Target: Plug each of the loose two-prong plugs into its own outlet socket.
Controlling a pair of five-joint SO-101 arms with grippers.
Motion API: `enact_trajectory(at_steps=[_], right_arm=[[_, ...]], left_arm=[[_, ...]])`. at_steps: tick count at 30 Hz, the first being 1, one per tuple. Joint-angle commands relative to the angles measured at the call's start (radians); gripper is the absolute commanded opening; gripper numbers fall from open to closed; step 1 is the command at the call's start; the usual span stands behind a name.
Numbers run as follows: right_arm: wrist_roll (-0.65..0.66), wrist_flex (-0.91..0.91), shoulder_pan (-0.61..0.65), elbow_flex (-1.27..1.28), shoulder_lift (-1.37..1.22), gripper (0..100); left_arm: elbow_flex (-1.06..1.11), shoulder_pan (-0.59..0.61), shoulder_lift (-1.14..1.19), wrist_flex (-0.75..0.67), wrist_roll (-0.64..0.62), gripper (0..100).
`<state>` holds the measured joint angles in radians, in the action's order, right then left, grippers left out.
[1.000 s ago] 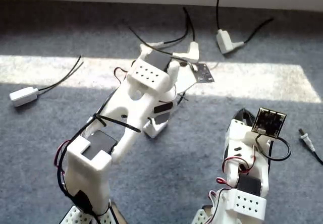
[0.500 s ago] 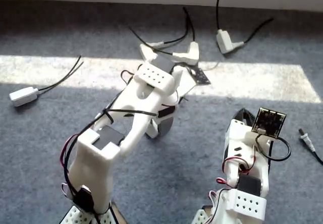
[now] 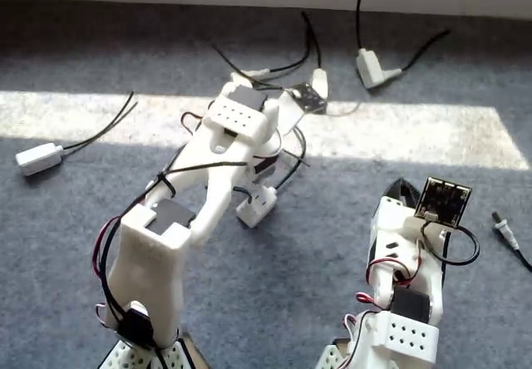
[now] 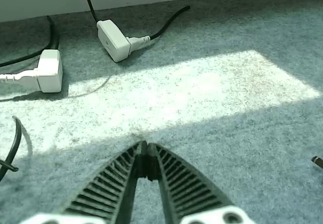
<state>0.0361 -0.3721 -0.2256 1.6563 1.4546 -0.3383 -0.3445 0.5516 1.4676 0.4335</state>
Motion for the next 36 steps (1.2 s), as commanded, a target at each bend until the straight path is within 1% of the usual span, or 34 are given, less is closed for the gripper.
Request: enact_trajectory(at_steps=[1, 5, 9, 13, 17, 19, 25, 31, 36], right_arm=[[0.006, 0.024, 0.005, 0.091, 0.008, 0.6], [0.006, 0.024, 0.005, 0.091, 0.008, 0.6], [0.006, 0.024, 0.005, 0.091, 0.008, 0.6], [0.006, 0.024, 0.005, 0.091, 0.008, 0.6], [0.006, 0.024, 0.005, 0.091, 0.008, 0.6], [0.006, 0.024, 0.005, 0.091, 0.008, 0.6], [0.006, 0.024, 0.005, 0.091, 0.008, 0.6], [0.006, 0.024, 0.005, 0.091, 0.008, 0.6], [0.006, 0.024, 0.005, 0.091, 0.008, 0.6]], left_arm=[[-0.025, 0.004, 0.033, -0.005, -0.008, 12], [-0.027, -0.019, 0.093, -0.005, -0.008, 17], [-0.061, -0.035, 0.099, 0.015, -0.008, 19], [-0.197, -0.021, 0.099, 0.081, -0.008, 19], [-0.303, -0.019, 0.108, 0.186, -0.012, 19], [-0.288, -0.031, 0.110, 0.213, -0.012, 19], [-0.174, -0.036, 0.108, 0.213, -0.012, 19], [-0.176, -0.082, 0.099, 0.219, -0.015, 19], [-0.176, -0.136, 0.099, 0.221, -0.080, 19]])
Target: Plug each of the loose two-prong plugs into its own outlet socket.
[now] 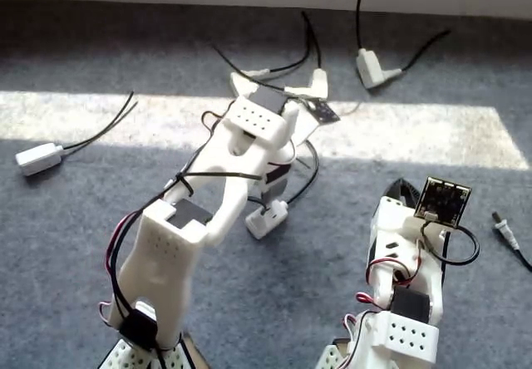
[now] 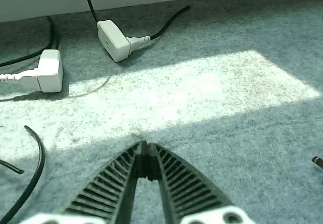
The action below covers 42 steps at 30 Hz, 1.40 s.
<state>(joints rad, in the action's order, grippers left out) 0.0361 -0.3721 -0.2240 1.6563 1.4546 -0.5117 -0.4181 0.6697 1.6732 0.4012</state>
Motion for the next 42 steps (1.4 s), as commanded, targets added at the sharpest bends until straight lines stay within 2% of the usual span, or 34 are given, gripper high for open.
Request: enact_trajectory(at_steps=[1, 10, 14, 19, 21, 33, 42], right_arm=[[0.006, 0.024, 0.004, 0.091, 0.008, 0.6], [0.006, 0.024, 0.004, 0.091, 0.008, 0.6], [0.006, 0.024, 0.004, 0.091, 0.008, 0.6], [0.006, 0.024, 0.004, 0.091, 0.008, 0.6], [0.006, 0.024, 0.004, 0.091, 0.008, 0.6], [0.006, 0.024, 0.004, 0.091, 0.008, 0.6], [0.006, 0.024, 0.004, 0.091, 0.008, 0.6]], left_arm=[[-0.002, -0.071, -0.019, 0.015, -0.057, 19], [-0.113, -0.047, -0.085, 0.017, -0.120, 19], [-0.064, -0.067, -0.099, 0.054, -0.123, 19], [0.053, -0.084, -0.076, 0.032, -0.127, 18], [0.071, -0.090, -0.074, 0.012, -0.169, 18], [0.074, -0.171, -0.074, 0.014, -0.189, 19], [0.076, -0.102, -0.068, -0.006, -0.187, 19]])
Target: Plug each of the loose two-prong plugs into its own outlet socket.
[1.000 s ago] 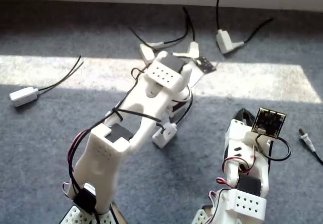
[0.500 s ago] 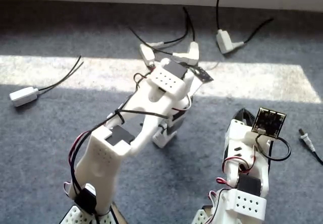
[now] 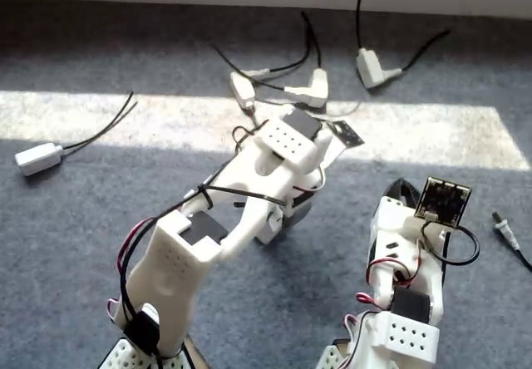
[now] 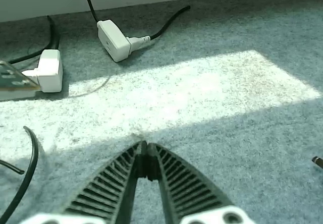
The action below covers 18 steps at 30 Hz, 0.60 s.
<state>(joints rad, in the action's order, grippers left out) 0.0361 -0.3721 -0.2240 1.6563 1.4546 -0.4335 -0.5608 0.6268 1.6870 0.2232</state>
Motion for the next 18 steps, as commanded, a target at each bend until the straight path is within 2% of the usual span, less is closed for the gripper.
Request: enact_trajectory(at_steps=[1, 13, 18], right_arm=[[0.006, 0.024, 0.004, 0.091, 0.008, 0.6], [0.006, 0.024, 0.004, 0.091, 0.008, 0.6], [0.006, 0.024, 0.004, 0.091, 0.008, 0.6]], left_arm=[[-0.002, 0.048, -0.025, -0.020, -0.009, 19], [0.047, -0.018, -0.025, -0.020, -0.003, 23], [0.094, -0.001, -0.025, -0.066, -0.008, 23]])
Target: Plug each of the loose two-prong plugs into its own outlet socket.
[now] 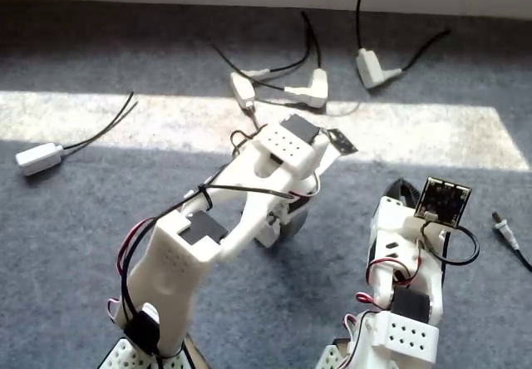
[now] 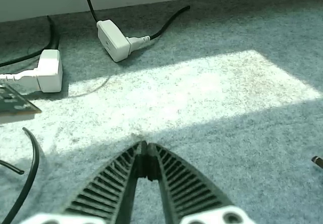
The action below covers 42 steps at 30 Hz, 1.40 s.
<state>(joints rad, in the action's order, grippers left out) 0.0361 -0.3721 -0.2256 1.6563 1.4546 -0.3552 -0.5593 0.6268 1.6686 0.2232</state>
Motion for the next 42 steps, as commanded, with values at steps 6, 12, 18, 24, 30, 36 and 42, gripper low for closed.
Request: enact_trajectory(at_steps=[6, 12, 18, 24, 30, 36, 42], right_arm=[[0.006, 0.024, 0.005, 0.091, 0.008, 0.6], [0.006, 0.024, 0.005, 0.091, 0.008, 0.6], [0.006, 0.024, 0.005, 0.091, 0.008, 0.6], [0.006, 0.024, 0.005, 0.091, 0.008, 0.6], [0.006, 0.024, 0.005, 0.091, 0.008, 0.6], [0.006, 0.024, 0.005, 0.091, 0.008, 0.6], [0.006, 0.024, 0.005, 0.091, 0.008, 0.6]], left_arm=[[0.033, 0.013, -0.025, -0.072, -0.009, 23], [0.035, 0.008, -0.025, -0.121, -0.009, 10], [0.021, 0.013, 0.036, -0.210, -0.005, 3], [-0.209, 0.035, 0.047, -0.219, -0.008, 3], [-0.532, 0.068, 0.051, -0.229, -0.003, 3], [-0.645, 0.094, 0.059, -0.324, 0.091, 3], [-0.651, 0.179, 0.168, -0.589, 0.175, 3]])
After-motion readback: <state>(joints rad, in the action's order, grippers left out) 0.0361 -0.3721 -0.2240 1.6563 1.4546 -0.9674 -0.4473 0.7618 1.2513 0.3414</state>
